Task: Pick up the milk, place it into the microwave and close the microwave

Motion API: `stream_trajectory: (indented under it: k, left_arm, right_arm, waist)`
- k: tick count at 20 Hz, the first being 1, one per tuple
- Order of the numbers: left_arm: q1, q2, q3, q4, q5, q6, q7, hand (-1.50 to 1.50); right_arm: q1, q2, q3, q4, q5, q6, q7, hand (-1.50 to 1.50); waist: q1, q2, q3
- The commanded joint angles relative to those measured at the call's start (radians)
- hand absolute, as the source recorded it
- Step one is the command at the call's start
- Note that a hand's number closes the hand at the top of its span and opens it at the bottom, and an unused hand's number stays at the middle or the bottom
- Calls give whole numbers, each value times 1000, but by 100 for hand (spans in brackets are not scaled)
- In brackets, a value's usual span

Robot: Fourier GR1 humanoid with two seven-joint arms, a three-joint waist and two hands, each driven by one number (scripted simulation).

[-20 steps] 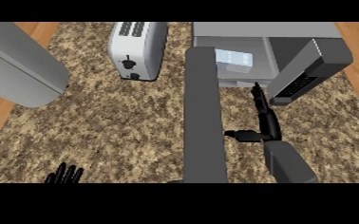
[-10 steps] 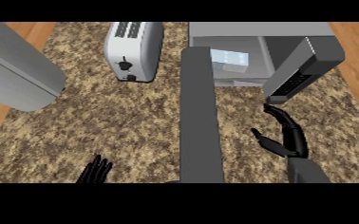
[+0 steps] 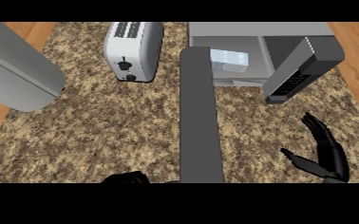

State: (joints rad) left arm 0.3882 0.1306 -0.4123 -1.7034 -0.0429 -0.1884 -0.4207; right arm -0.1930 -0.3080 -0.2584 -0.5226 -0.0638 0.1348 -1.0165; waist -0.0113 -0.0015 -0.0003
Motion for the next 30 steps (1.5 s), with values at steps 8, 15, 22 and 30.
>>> stream_trajectory:
  k: [8, 15, 22, 30]
  left_arm:
    - [-270, -129, 14, 267, -111, 149, 9, 150]
    - [-490, -130, -105, 454, -156, 17, 229, 150]
    - [-648, -130, -292, 655, -56, 56, 260, 150]
    - [-743, -130, -508, 700, 123, 285, 139, 150]
  right_arm:
    - [129, -134, -61, -57, -103, 194, -50, -150]
    - [122, -131, -26, -68, -97, 205, -36, -150]
    - [125, -160, -33, -107, -141, 250, -27, -150]
    - [146, -176, 18, -207, -160, 324, -21, -150]
  waist:
    - [4, 2, 0]
    - [-18, 7, 2]
    - [-24, 7, 0]
    - [-66, 10, -3]
